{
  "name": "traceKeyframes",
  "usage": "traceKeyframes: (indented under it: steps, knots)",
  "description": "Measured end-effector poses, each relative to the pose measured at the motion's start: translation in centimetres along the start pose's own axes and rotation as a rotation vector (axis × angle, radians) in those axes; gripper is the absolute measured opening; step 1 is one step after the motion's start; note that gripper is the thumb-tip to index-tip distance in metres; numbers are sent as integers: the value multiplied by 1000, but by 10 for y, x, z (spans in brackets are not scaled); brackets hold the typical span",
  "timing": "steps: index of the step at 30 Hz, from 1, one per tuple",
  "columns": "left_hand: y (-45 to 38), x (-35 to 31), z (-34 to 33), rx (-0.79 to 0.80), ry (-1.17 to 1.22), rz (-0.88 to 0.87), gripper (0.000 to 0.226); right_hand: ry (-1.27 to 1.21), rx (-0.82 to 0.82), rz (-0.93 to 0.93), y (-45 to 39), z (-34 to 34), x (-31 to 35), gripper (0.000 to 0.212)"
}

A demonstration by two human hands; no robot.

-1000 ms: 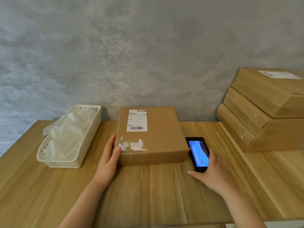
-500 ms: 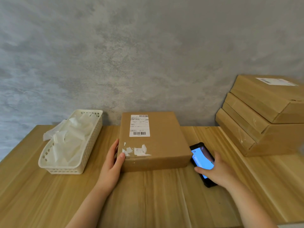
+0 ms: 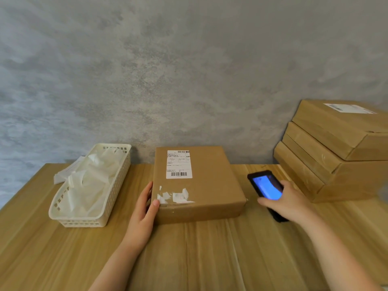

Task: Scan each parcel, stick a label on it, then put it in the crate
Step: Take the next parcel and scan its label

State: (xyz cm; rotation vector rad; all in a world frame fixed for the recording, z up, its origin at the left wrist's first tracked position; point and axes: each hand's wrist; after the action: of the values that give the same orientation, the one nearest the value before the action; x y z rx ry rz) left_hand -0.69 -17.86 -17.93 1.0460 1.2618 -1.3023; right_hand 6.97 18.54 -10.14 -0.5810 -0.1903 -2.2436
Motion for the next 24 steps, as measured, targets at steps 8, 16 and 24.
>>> traceKeyframes:
  steps: [8, 16, 24]
  knots:
    - [0, 2, 1, 2, 26, 4, 67, 66, 118, 260, 6, 79, 91, 61]
    - [2, -4, -1, 16, 49, -10, 63, 175, 184, 400, 36, 65, 148, 70]
    - [1, -3, -1, 5, 28, -16, 51, 339, 231, 464, 47, 61, 162, 64]
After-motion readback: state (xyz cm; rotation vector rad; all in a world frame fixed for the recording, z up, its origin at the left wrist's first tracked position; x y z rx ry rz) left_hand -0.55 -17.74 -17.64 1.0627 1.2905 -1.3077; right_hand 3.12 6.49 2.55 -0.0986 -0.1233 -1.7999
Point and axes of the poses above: each hand's wrist, its own y-axis away from the middle knuckle, its own z-axis out of the back of the hand, x = y × z, and after that the axes turned 13 degrees about -x, right-handed
